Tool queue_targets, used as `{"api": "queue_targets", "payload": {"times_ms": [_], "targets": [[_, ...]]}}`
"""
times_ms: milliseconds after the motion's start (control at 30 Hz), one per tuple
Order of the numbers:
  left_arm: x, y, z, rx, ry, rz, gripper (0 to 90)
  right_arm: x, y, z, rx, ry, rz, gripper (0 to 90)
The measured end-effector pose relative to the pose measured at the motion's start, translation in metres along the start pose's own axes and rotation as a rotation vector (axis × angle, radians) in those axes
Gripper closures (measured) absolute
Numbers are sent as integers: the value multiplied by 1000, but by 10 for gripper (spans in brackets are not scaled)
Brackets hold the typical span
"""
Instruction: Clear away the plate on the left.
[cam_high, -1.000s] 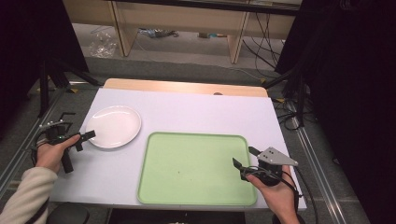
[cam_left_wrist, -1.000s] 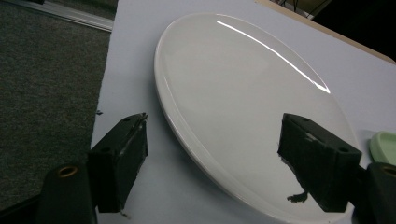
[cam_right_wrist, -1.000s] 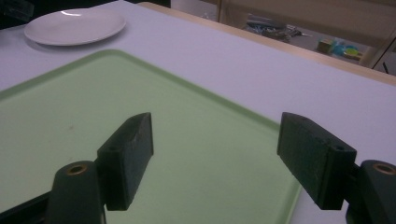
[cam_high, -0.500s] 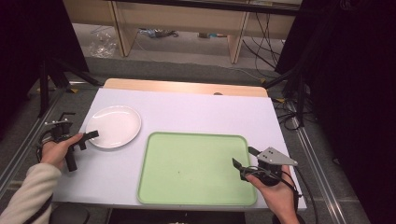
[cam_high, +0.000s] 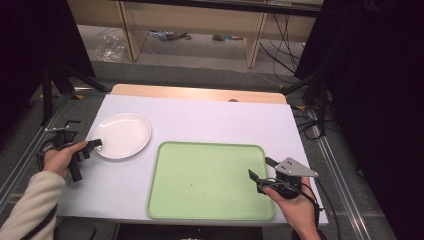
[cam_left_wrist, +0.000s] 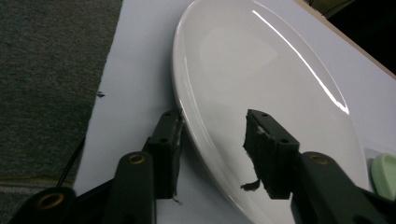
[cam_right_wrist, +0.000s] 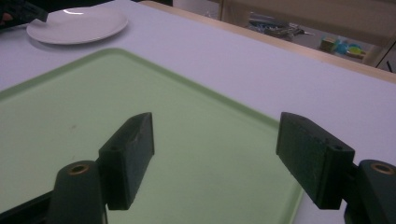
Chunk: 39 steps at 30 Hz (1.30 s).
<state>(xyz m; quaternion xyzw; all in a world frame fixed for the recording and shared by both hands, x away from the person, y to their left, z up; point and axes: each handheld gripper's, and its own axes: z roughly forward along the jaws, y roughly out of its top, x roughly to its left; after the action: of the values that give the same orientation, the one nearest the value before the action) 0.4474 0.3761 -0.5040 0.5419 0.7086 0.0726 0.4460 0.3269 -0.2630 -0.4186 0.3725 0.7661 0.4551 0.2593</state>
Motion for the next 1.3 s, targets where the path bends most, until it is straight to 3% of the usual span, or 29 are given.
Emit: {"api": "queue_targets", "payload": {"times_ms": [133, 200, 333, 400, 500, 533, 867, 900, 933, 1100, 1167, 1300], "targets": [[0, 1, 0, 7, 9, -28, 637, 0, 0, 0, -3, -2, 0, 286], [1, 1, 0, 9, 41, -16, 688, 0, 0, -1, -2, -2, 2, 286], [1, 3, 0, 18, 47, -32, 712, 0, 0, -1, 5, 3, 8, 286], [2, 3, 0, 14, 37, -55, 720, 0, 0, 0, 1, 0, 0, 286], [5, 5, 1, 24, -7, -141, 757, 0, 0, -1, 1, 0, 7, 286], [6, 5, 2, 23, -17, -148, 763, -1, 0, -1, 0, -2, 3, 286], [0, 11, -9, -20, -75, -150, 838, -1, 1, -2, -2, -2, 13, 286], [-2, 12, -11, -29, -87, -150, 847, -1, 1, -2, -7, -8, 2, 286], [-6, 13, -15, -54, -129, -137, 857, -1, 1, -2, -8, -6, 3, 286], [-12, 15, -20, -53, -146, -110, 870, -1, 1, -2, -8, -6, 4, 286], [-12, 15, -20, -57, -172, -126, 871, -2, 1, -2, -8, -7, 4, 286], [-14, 15, -20, -64, -178, -127, 873, -1, 1, -3, 1, -3, 16, 286]]}}
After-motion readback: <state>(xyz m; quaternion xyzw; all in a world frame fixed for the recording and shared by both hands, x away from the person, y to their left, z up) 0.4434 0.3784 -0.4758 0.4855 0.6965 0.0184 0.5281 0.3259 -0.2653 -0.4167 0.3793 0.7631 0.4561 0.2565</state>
